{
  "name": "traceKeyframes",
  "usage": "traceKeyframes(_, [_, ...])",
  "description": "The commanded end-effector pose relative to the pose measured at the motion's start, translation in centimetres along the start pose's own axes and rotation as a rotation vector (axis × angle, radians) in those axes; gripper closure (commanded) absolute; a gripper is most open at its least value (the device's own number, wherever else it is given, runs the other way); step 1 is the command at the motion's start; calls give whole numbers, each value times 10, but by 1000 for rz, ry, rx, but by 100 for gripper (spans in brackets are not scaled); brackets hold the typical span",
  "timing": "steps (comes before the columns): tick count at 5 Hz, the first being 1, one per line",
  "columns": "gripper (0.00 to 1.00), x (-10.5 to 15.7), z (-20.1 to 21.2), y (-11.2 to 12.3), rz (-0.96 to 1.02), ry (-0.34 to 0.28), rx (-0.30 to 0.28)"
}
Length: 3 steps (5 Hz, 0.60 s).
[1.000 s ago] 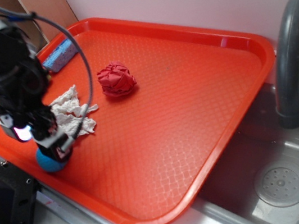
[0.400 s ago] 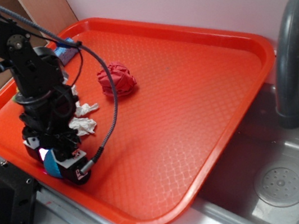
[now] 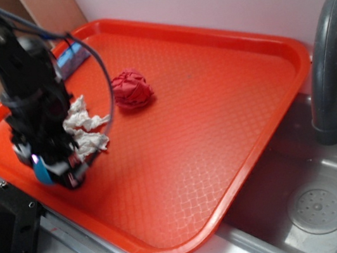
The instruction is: Grab the blue ball.
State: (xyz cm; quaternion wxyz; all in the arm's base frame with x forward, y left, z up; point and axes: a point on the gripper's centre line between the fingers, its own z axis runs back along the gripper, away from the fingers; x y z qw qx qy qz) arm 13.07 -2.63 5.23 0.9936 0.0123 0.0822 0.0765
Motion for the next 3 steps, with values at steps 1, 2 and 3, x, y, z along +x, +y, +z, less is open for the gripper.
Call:
traceKeyframes(1, [100, 21, 111, 21, 159, -256, -114])
traceKeyframes(2, [100, 15, 157, 33, 228, -375, -163])
traceKeyframes(3, [100, 19, 157, 36, 261, -388, -150])
